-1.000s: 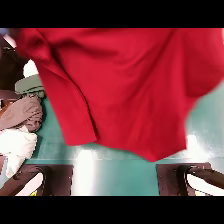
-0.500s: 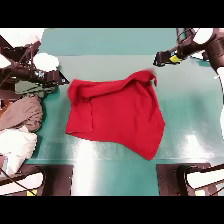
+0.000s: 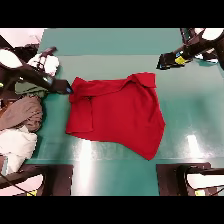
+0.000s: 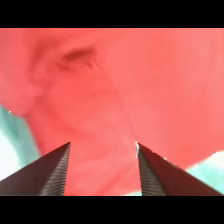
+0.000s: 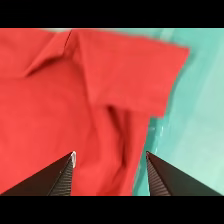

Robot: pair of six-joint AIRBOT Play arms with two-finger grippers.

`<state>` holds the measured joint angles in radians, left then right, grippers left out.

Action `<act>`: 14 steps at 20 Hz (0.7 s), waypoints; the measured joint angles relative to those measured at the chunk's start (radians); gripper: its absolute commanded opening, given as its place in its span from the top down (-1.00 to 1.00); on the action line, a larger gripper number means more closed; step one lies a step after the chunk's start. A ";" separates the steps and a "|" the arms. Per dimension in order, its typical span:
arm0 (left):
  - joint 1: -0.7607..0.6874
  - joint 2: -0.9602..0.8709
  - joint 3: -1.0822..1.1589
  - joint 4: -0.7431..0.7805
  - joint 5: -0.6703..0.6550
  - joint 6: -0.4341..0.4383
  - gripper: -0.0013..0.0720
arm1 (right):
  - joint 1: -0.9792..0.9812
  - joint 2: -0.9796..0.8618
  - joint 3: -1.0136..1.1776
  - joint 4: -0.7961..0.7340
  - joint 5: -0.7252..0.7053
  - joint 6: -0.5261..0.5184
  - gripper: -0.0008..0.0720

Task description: Fold the shirts.

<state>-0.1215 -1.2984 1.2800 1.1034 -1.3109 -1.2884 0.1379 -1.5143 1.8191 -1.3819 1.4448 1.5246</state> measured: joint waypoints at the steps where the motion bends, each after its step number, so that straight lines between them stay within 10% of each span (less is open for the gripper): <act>1: -0.049 0.005 -0.039 0.027 0.010 -0.018 -0.35 | 0.005 0.017 0.000 0.001 0.023 0.000 -0.40; 14: -0.485 0.009 -0.350 0.285 0.246 -0.219 -0.35 | 0.086 0.138 0.000 0.001 0.137 0.002 -0.40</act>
<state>-0.6064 -1.2892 0.9302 1.3888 -1.0649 -1.5074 0.2237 -1.3758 1.8191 -1.3808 1.5822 1.5261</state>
